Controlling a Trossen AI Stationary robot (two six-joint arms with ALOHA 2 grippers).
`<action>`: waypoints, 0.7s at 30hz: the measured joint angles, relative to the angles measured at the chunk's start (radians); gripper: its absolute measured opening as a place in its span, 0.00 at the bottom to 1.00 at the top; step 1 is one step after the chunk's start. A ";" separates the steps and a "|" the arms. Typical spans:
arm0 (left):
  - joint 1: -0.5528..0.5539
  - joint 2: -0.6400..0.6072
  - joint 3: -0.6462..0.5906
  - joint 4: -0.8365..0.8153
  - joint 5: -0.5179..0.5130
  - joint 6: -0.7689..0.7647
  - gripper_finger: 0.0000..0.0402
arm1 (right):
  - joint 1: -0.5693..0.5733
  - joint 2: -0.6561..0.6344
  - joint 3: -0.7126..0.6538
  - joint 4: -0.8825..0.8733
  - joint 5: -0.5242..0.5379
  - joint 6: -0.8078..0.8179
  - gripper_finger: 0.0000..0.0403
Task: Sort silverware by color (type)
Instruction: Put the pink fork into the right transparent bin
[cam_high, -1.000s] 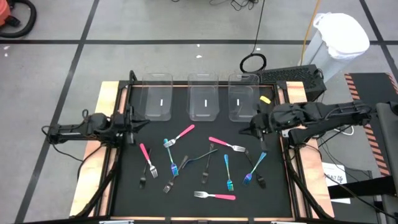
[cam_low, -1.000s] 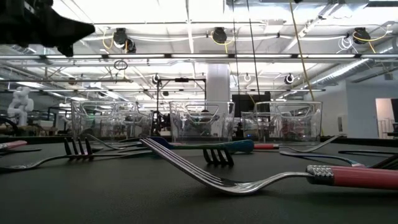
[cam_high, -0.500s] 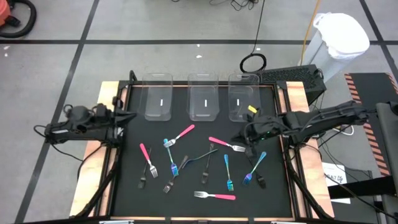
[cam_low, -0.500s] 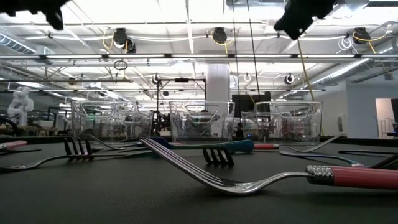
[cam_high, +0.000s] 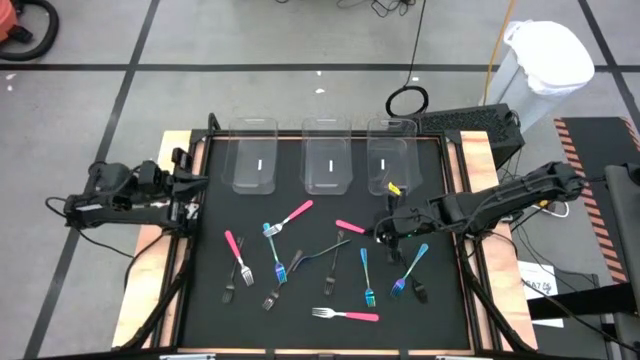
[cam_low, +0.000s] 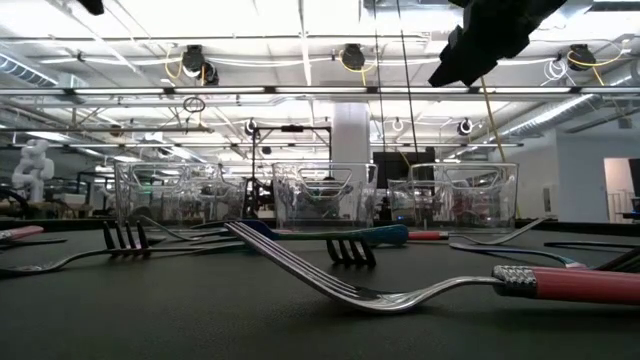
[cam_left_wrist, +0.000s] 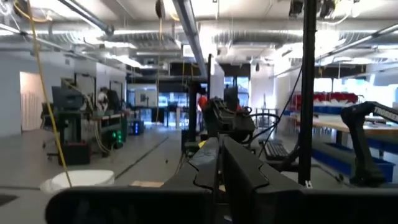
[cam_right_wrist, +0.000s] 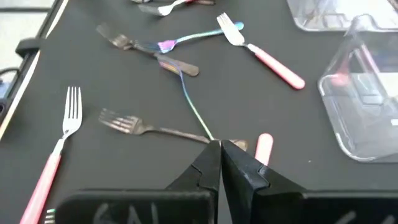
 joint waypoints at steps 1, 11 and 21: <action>0.000 0.026 0.014 0.001 0.000 0.000 0.06 | 0.000 0.008 0.000 0.000 0.000 0.000 0.03; 0.000 0.310 0.215 -0.153 0.000 -0.027 0.06 | 0.000 0.082 0.000 -0.020 0.025 0.026 0.03; 0.000 0.428 0.264 -0.203 0.002 -0.025 0.06 | -0.003 0.182 0.000 -0.048 0.026 0.079 0.09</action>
